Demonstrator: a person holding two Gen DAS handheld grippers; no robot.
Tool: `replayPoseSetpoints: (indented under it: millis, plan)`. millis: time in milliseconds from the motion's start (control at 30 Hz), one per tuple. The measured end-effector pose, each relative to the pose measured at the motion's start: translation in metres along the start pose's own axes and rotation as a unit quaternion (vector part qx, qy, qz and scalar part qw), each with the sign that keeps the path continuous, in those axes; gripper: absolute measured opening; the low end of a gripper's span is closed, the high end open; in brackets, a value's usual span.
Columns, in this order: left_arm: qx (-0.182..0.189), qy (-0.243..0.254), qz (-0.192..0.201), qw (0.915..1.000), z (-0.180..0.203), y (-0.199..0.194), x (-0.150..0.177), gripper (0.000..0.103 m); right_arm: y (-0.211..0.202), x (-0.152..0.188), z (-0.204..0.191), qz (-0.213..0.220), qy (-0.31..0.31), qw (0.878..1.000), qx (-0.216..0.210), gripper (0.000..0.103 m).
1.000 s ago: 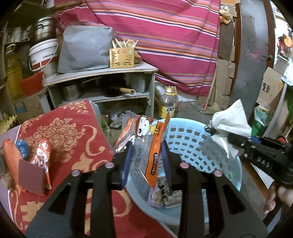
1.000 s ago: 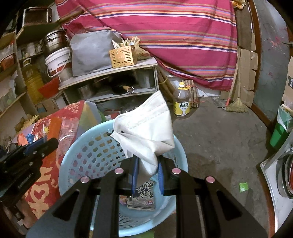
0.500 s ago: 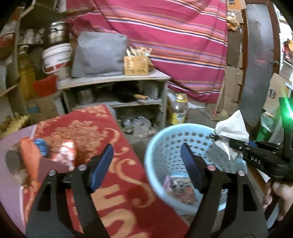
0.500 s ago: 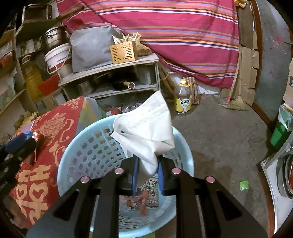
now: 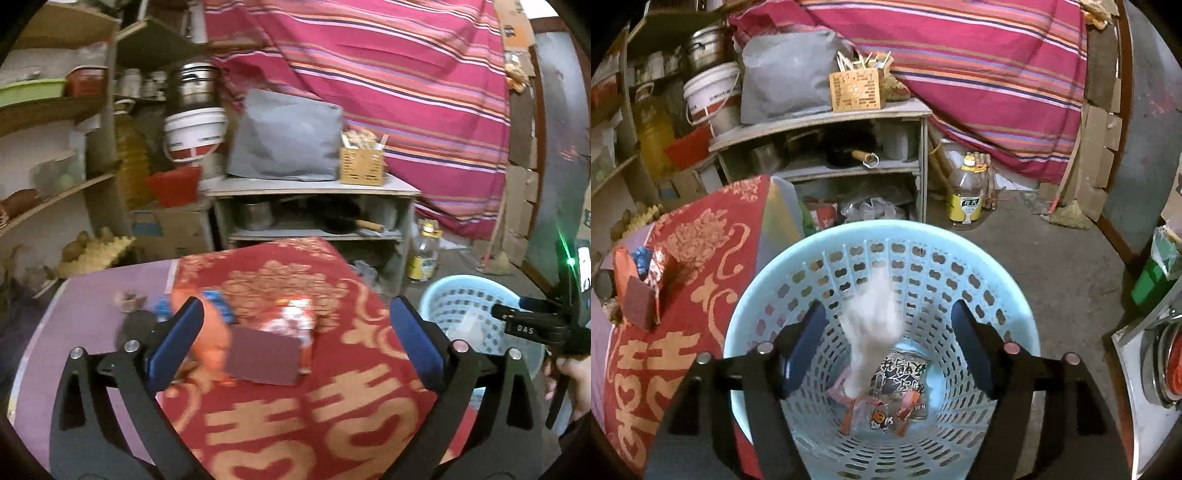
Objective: Collect trash
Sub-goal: 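Move both grippers back to the table toward the remaining trash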
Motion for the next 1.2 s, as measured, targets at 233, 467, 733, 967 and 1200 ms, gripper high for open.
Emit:
replayPoseSetpoints:
  millis: [233,467,733,967,1200]
  plan:
    - [-0.037,-0.026,-0.017,0.9988,-0.06,0.015,0.017,0.097,-0.011,-0.007,-0.021,0.018,0.001,1.0,0.01,0.082]
    - [-0.074,-0.049,-0.025,0.9957,-0.114,0.026,0.028,0.097,-0.02,-0.012,-0.077,0.042,-0.029,0.998,-0.025,0.084]
    - [-0.116,-0.061,-0.036,0.9907,-0.16,0.035,0.05,0.097,-0.013,-0.007,-0.156,0.047,-0.073,0.994,-0.073,0.084]
    - [-0.137,-0.057,-0.041,0.988,-0.188,0.037,0.061,0.098,0.004,0.0,-0.196,0.033,-0.098,0.991,-0.089,0.084]
    - [-0.15,-0.069,-0.051,0.9849,-0.213,0.046,0.068,0.098,0.017,0.004,-0.216,0.025,-0.113,0.989,-0.09,0.084]
Point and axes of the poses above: each gripper's, at about its wrist camera, not at the fingertips, and y roughly the way its jaws point, z to its right, x to its underside, the point moved 7 cm from there along y, roughly the way its jaws point, and after that the axes turned 15 degrees about -x, right-handed, at the moved point
